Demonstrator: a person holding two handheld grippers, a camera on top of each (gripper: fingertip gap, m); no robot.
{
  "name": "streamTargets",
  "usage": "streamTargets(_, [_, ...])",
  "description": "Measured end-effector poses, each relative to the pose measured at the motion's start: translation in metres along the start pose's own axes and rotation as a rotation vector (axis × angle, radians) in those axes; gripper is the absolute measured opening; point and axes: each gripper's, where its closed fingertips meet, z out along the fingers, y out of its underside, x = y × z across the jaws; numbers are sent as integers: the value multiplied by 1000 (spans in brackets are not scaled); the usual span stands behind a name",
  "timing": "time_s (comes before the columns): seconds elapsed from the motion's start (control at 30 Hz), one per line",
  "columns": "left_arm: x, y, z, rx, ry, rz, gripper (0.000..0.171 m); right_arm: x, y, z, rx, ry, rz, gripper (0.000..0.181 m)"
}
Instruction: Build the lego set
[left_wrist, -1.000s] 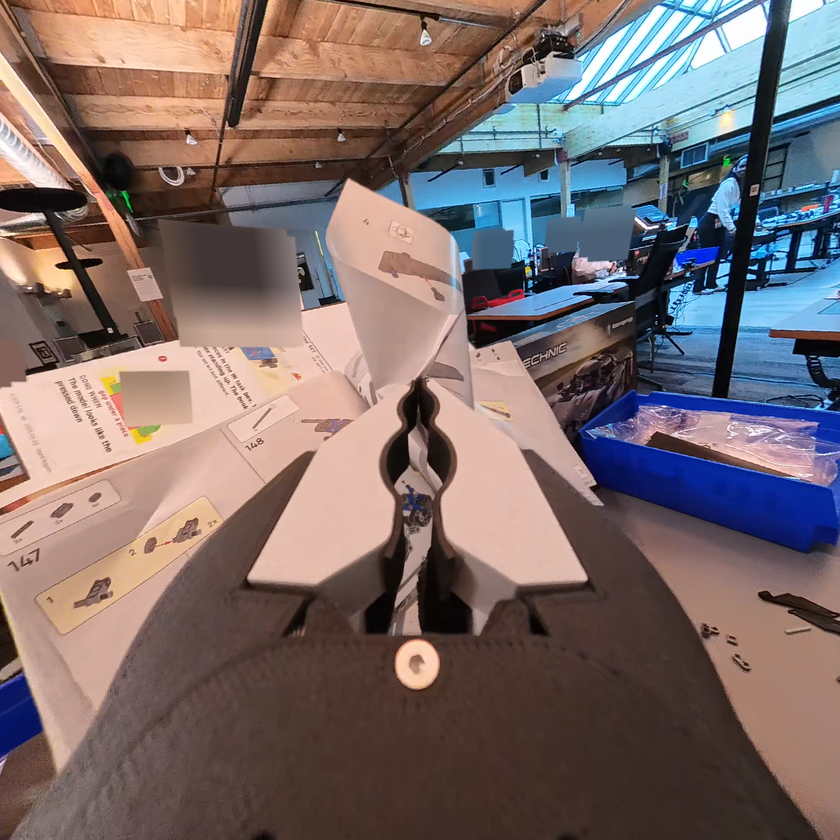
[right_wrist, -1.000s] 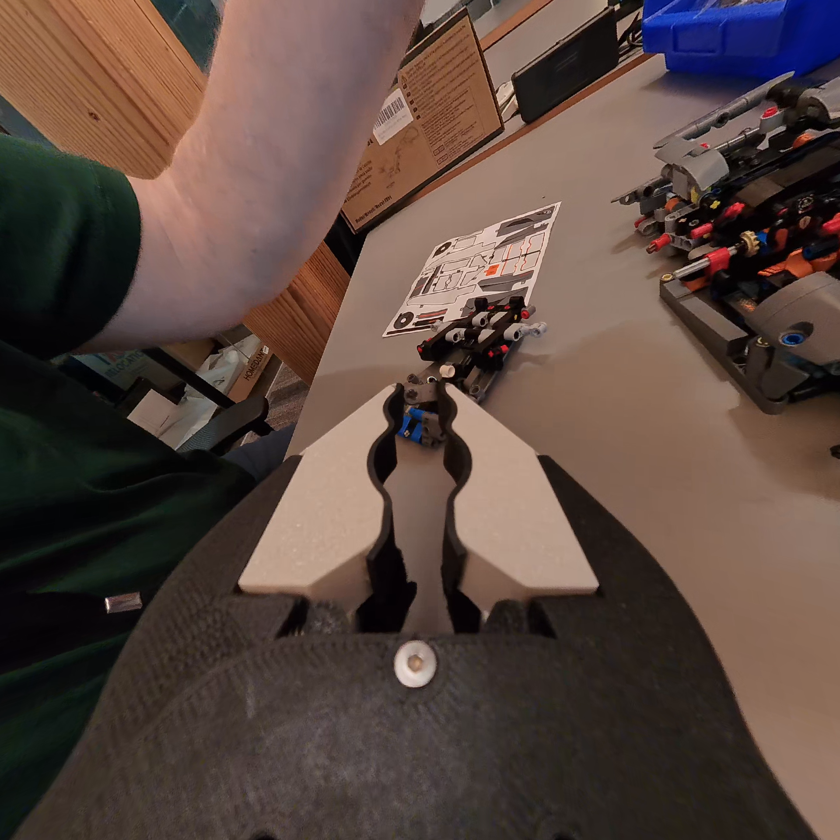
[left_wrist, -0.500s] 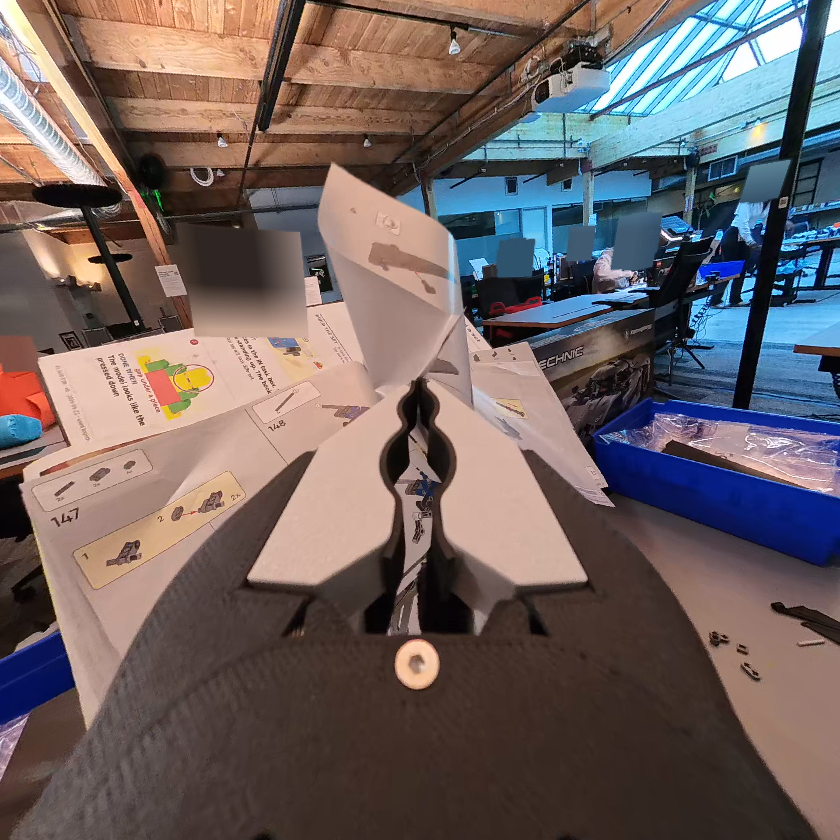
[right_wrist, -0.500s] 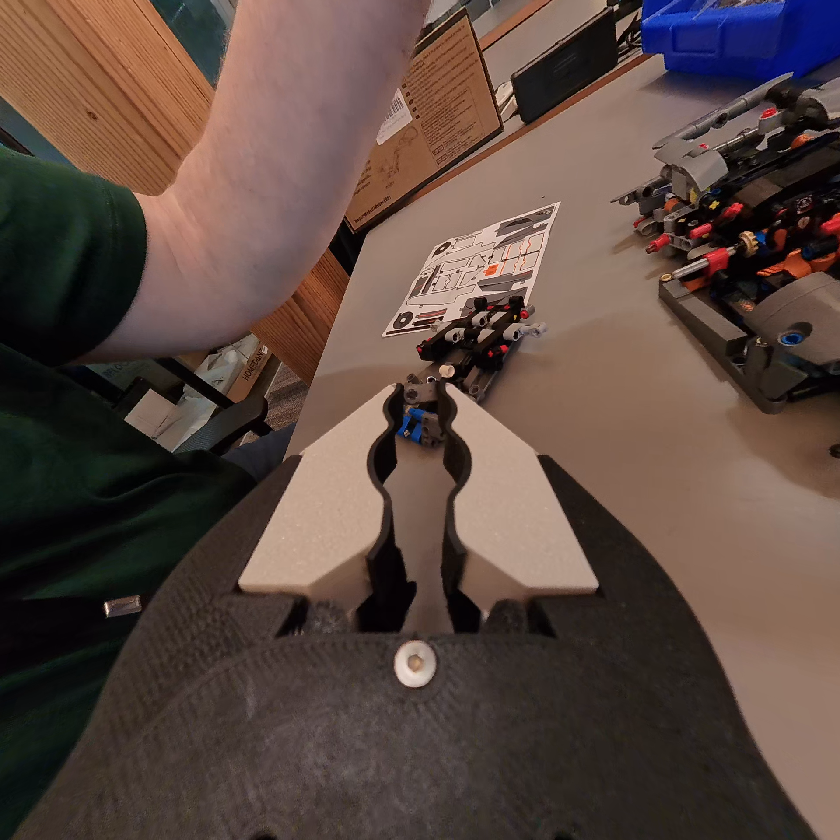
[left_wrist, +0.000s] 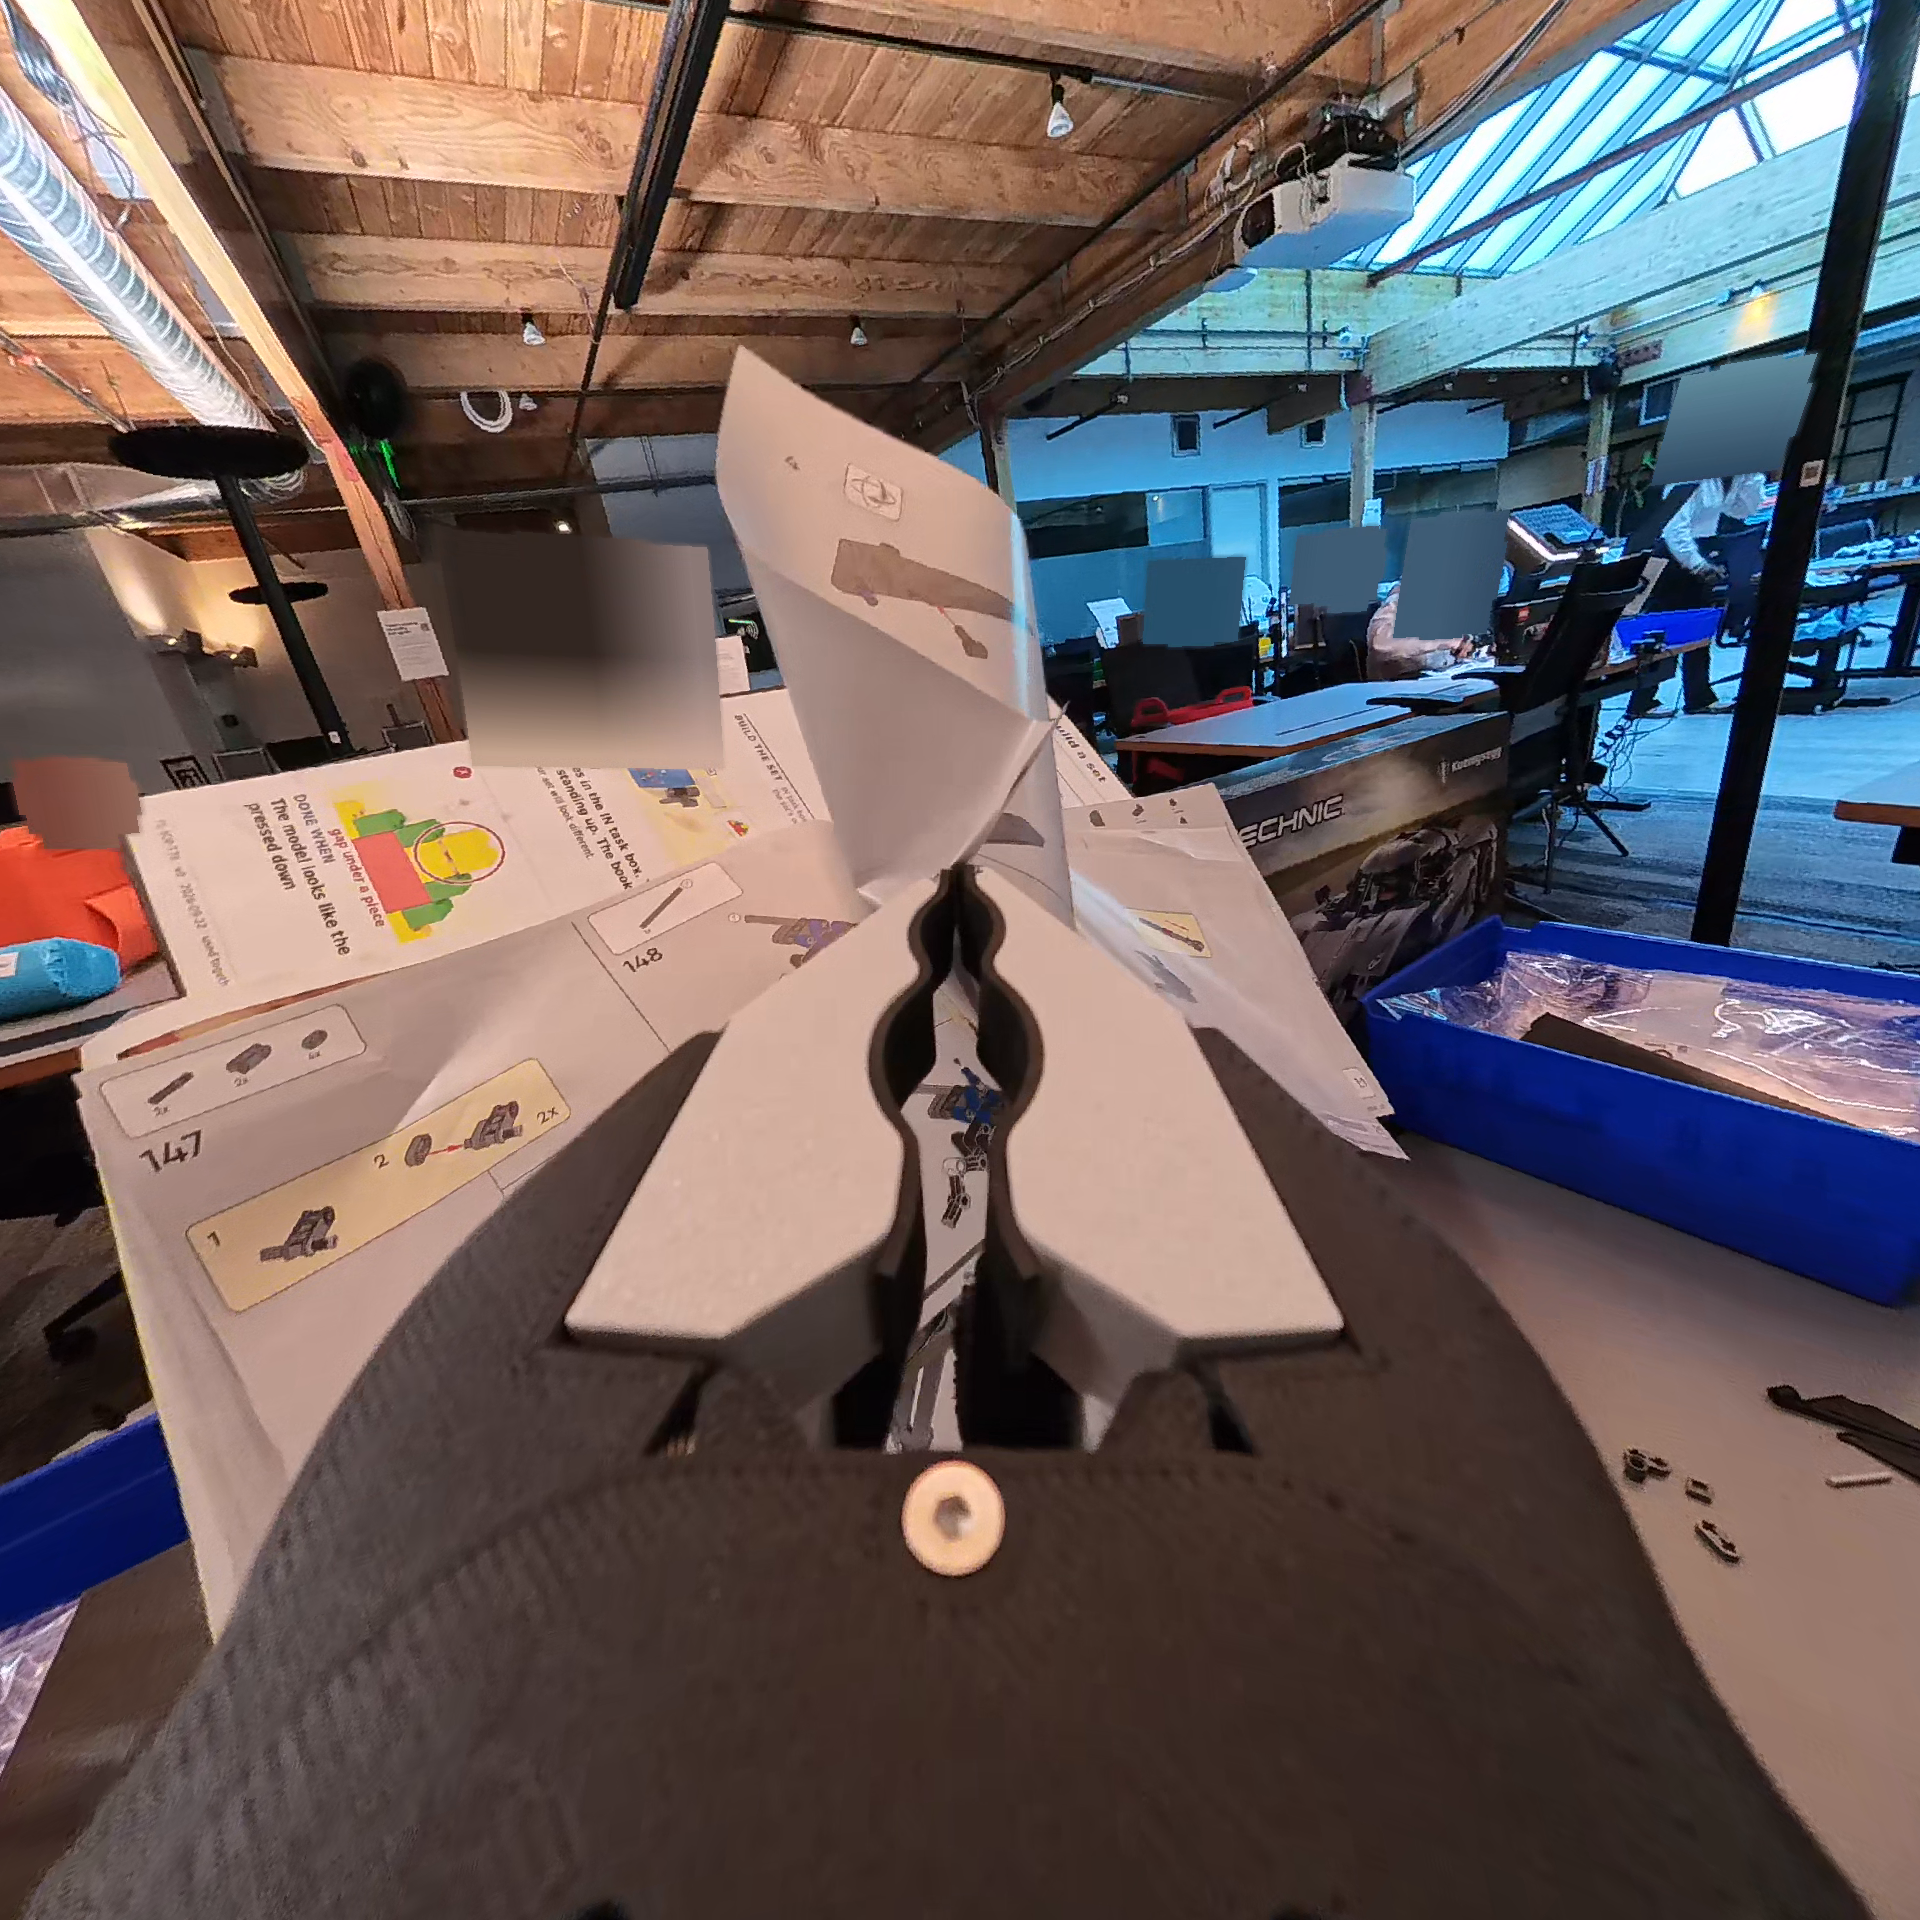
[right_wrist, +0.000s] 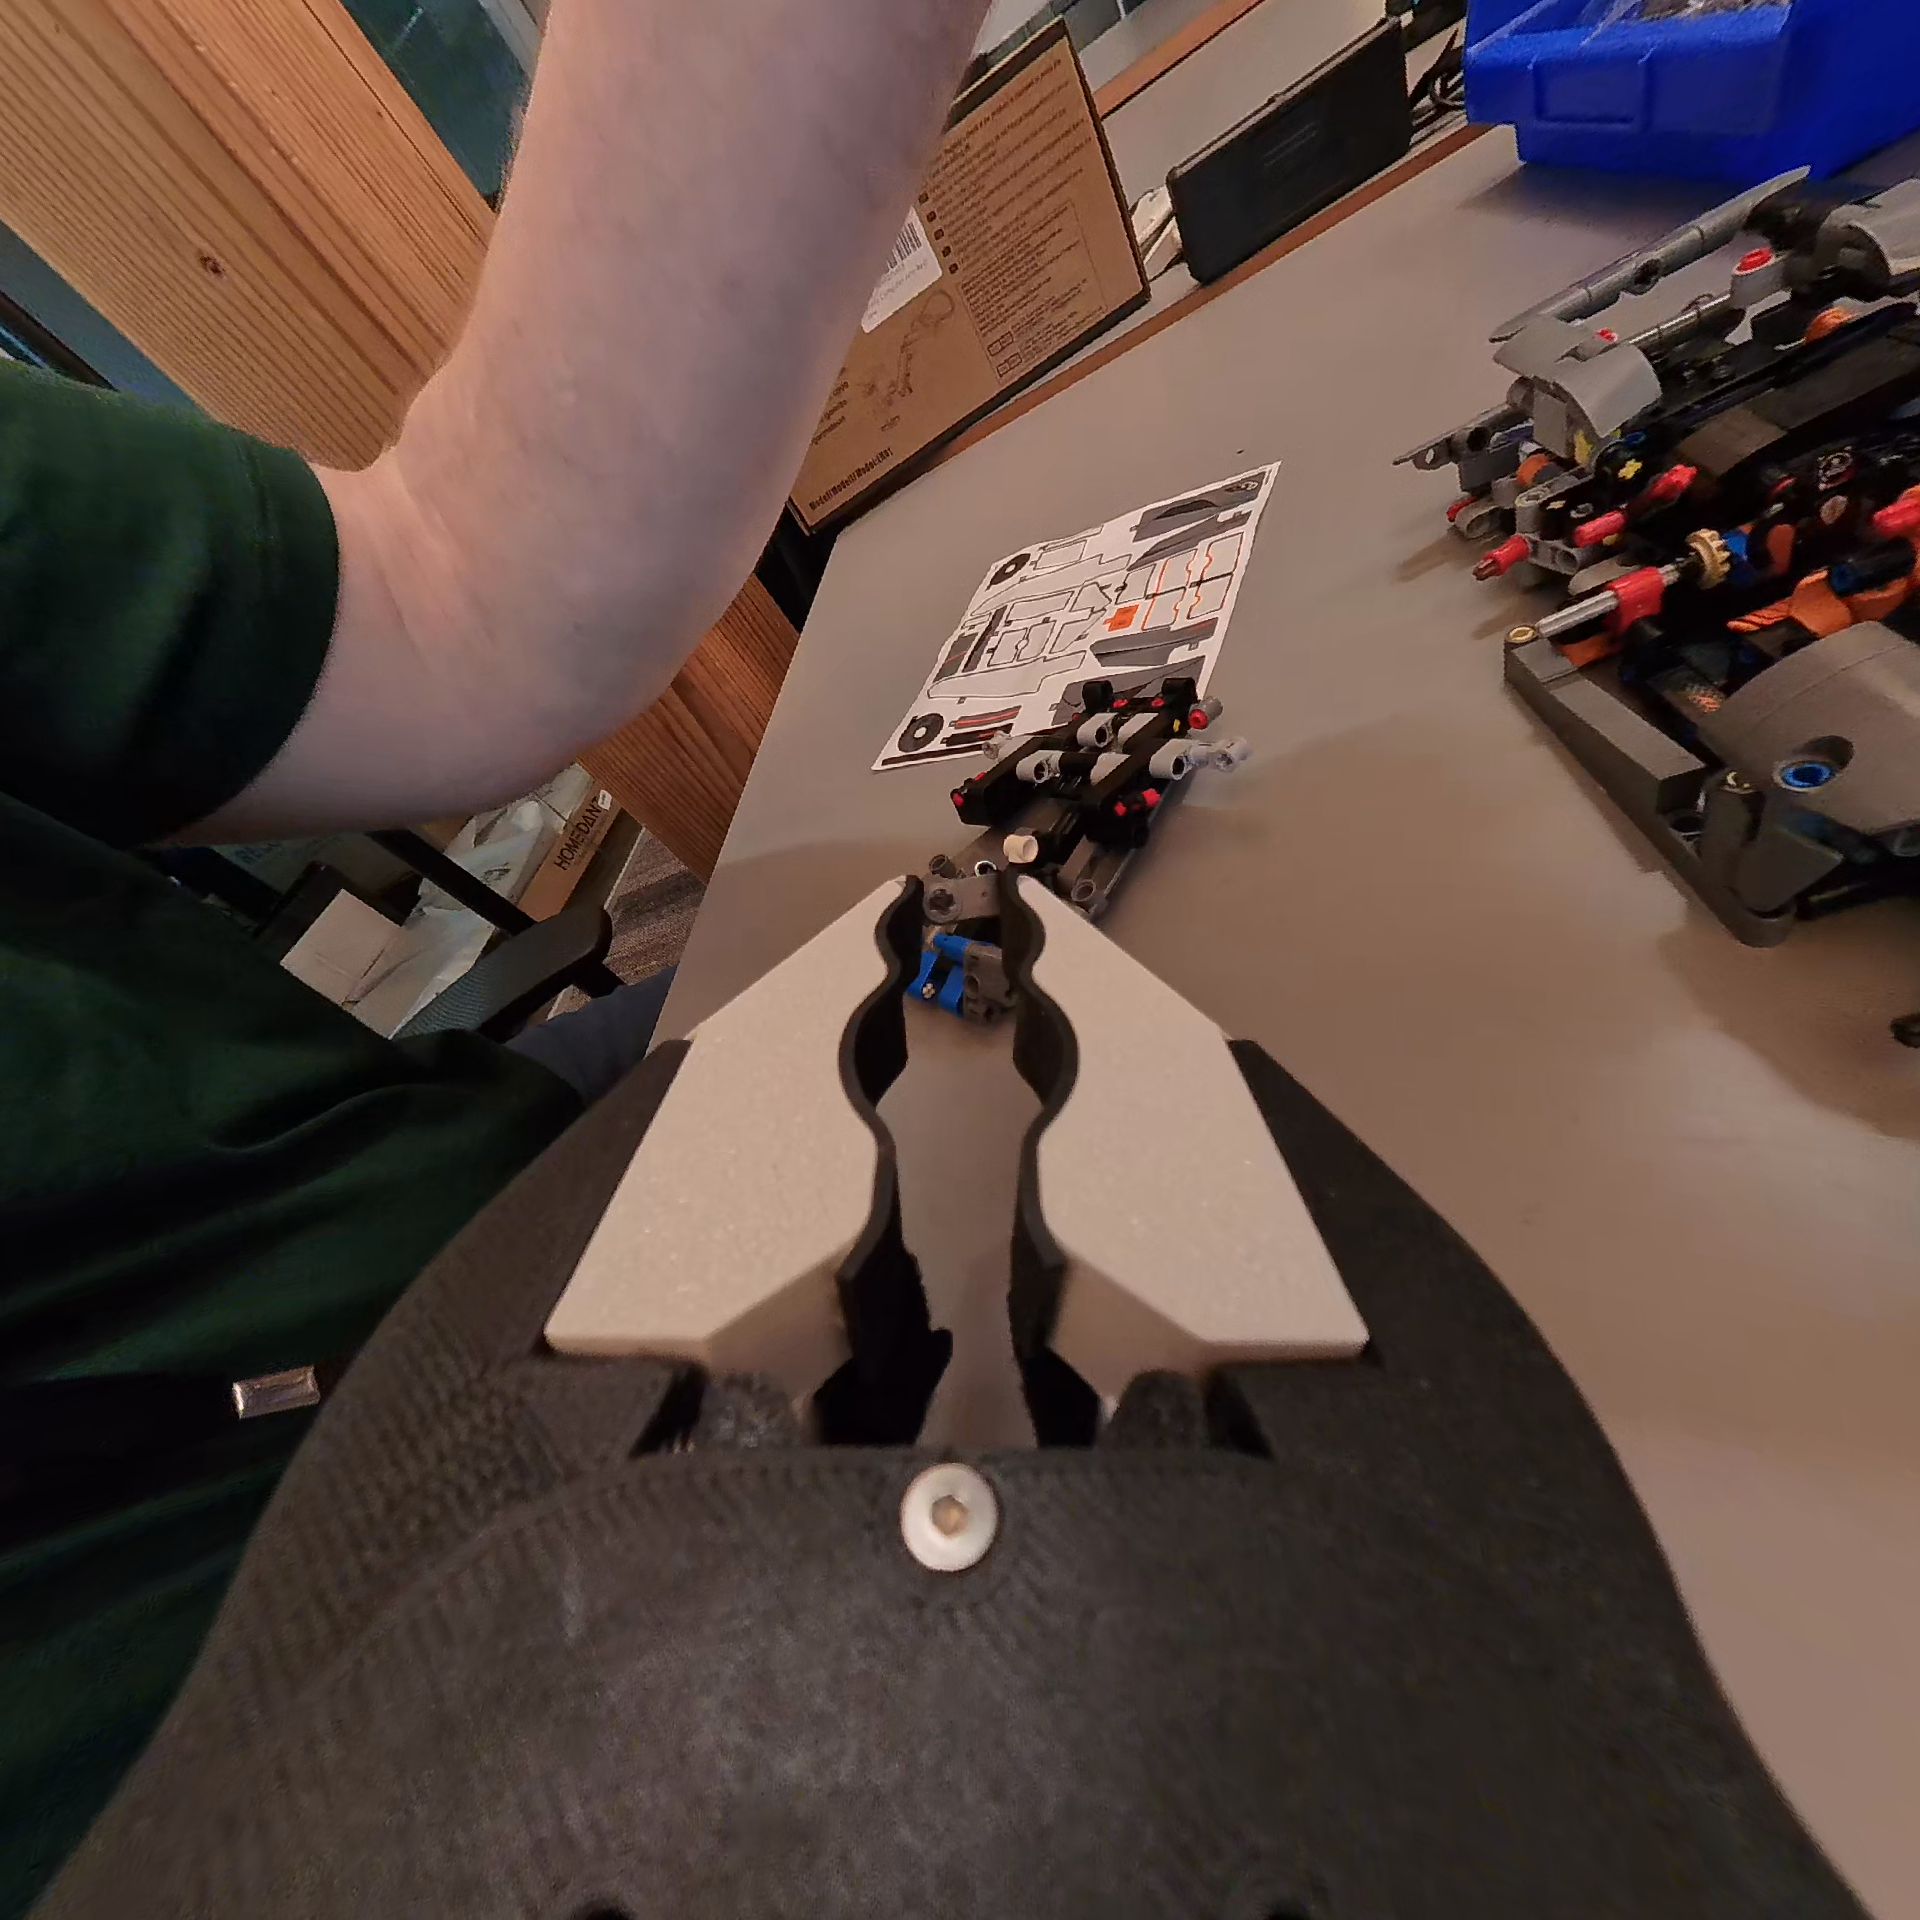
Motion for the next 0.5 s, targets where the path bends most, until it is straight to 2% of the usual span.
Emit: streamTargets(0.5, [-10, 8, -14, -9, -41, -16, 0, 0, 0, 1, -3, 0, -2, 12])
